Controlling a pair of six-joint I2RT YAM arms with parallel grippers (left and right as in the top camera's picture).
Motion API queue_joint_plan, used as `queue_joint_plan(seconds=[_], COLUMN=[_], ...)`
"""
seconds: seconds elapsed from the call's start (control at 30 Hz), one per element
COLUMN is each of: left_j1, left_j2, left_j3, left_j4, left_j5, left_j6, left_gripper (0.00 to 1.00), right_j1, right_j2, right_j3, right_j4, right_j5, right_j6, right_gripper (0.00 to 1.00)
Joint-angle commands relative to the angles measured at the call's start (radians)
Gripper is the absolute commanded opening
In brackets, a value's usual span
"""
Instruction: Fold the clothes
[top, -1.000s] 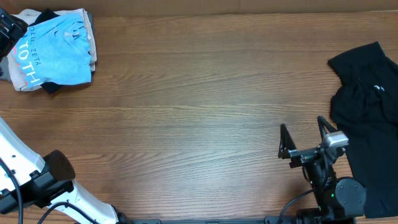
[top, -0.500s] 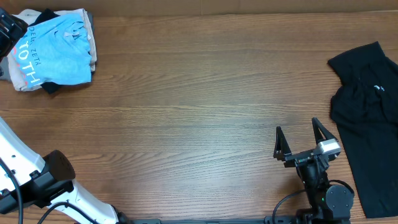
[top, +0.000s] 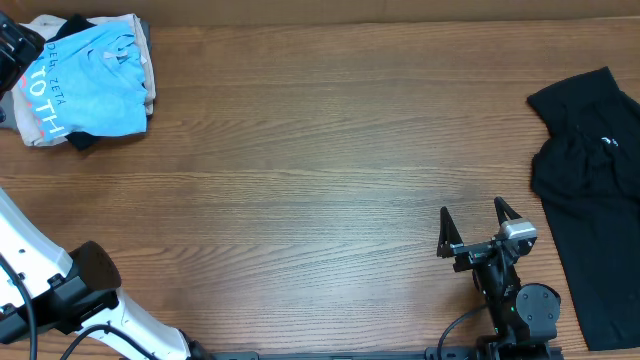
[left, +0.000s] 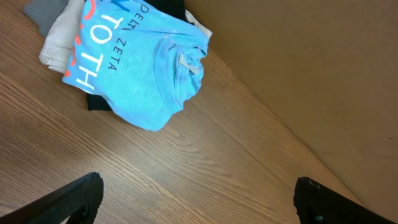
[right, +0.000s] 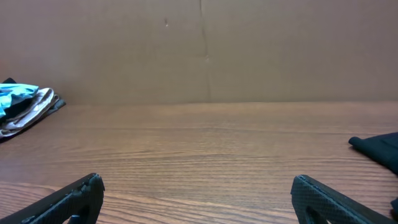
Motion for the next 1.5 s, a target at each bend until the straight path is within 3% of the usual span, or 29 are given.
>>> queue_joint_plan(seconds=[0.0, 1.27, 1.47], left_j1=[0.000, -0.026, -0.171], left_j2=[-0.003, -0.009, -0.223], left_j3=[0.000, -0.008, -0.350], left_j4=[0.001, 0.002, 0.018], left_j5=[-0.008, -0.008, -0.008], left_j6=[-0.006, -0.006, -0.006], left_gripper=[1.00, 1.00, 1.00], right_j1=[0.003, 0.003, 0.003], right_j2=[-0.012, -0.012, -0.012], right_j3=[-0.010, -0.010, -0.010], right_j4=[0.004, 0.005, 0.005], right_j5=[0.017, 0.018, 0.018], right_j6=[0.004, 0.004, 0.004], right_gripper=[1.00, 1.00, 1.00])
